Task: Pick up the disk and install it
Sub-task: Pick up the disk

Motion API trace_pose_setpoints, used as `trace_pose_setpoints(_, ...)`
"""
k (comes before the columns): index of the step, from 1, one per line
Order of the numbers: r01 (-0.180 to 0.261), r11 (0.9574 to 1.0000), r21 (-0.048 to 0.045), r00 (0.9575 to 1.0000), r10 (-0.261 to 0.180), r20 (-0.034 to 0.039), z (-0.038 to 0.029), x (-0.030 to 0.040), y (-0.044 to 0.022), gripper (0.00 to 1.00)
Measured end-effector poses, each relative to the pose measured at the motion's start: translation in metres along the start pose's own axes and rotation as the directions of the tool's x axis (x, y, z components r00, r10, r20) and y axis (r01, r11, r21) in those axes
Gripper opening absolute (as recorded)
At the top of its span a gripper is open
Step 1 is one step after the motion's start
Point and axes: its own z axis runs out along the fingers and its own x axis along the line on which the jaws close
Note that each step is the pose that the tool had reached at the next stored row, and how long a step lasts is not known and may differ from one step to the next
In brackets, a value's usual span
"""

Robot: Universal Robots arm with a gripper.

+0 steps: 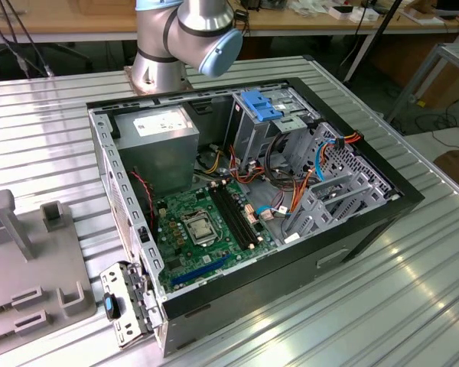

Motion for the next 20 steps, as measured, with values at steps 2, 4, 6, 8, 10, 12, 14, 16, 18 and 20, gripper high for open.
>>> trace_pose_setpoints(2, 0.0, 1.0, 0.0001, 1.0, 0.0, 0.0, -0.0124, -0.0001, -0.0003, 0.37)
trace_pose_setpoints(4, 0.0, 1.0, 0.0002, 1.0, 0.0, 0.0001, -0.0239, -0.0002, -0.0006, 0.37)
trace_pose_setpoints(6, 0.0, 1.0, 0.0003, 1.0, 0.0, 0.0, -0.0406, -0.0003, -0.0011, 0.37)
trace_pose_setpoints(8, 0.0, 1.0, 0.0002, 1.0, 0.0, -0.0017, -0.0538, -0.0004, -0.0014, 0.37)
trace_pose_setpoints(10, 0.0, 1.0, 0.0, 1.0, 0.0, -0.0035, -0.0648, -0.0006, -0.0017, 0.37)
trace_pose_setpoints(12, 0.0, 1.0, 0.0003, 1.0, 0.0, -0.0041, -0.0737, -0.0006, -0.002, 0.37)
trace_pose_setpoints(14, 0.0, 1.0, 0.0004, 1.0, 0.0, -0.0041, -0.0832, -0.0007, -0.0022, 0.37)
trace_pose_setpoints(16, 0.0, 1.0, 0.0002, 1.0, 0.0, -0.0046, -0.0928, -0.0009, -0.0025, 0.37)
trace_pose_setpoints(18, 0.0, 1.0, 0.0002, 1.0, 0.0, -0.0053, -0.1032, -0.001, -0.0027, 0.37)
trace_pose_setpoints(20, 0.0, 1.0, 0.0003, 1.0, 0.0, -0.0054, -0.1192, -0.0011, -0.0032, 0.37)
